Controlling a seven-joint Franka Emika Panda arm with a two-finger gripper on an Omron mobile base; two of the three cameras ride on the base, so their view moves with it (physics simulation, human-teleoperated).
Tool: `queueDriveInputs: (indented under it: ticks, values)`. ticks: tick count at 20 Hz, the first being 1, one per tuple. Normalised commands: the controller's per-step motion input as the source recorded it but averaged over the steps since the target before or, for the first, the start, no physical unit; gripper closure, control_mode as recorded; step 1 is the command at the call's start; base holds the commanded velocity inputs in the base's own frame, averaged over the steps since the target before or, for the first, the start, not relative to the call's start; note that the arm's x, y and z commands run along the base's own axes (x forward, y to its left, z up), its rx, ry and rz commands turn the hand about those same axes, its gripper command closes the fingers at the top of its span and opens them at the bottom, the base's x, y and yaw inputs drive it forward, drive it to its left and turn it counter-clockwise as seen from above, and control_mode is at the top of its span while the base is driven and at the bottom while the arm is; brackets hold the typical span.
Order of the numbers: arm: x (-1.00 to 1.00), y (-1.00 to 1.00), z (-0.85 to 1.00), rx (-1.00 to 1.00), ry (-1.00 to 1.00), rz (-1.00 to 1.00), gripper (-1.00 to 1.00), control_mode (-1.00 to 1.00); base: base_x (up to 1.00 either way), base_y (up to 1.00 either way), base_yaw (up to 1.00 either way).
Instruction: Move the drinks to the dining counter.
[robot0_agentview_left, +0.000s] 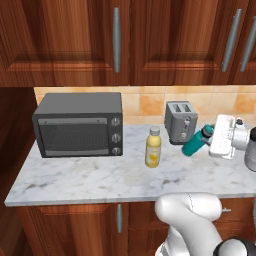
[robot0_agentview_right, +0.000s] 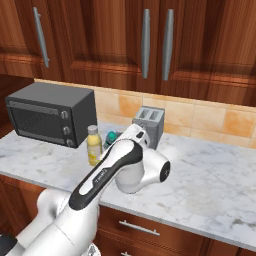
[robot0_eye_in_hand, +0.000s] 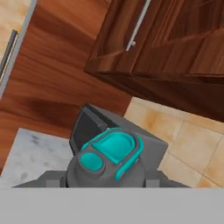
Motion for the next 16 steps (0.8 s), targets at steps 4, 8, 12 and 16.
queueDriveInputs:
  ticks: [4,8,12,16]
  values:
    - [-0.96,0.13,0.3,-0.03,-0.13,0.1,1.0,-1.0,0.0,0.0,0.0]
    - [-0.78,0.19,0.14,-0.07,-0.04,0.05,1.0,-1.0,0.0,0.0,0.0]
    - [-0.16,0.33,0.01,-0.07,0.0,0.0,1.0,-1.0,0.0,0.0,0.0]
    - [0.01,0.13,0.0,0.0,0.0,0.0,1.0,-1.0,0.0,0.0,0.0]
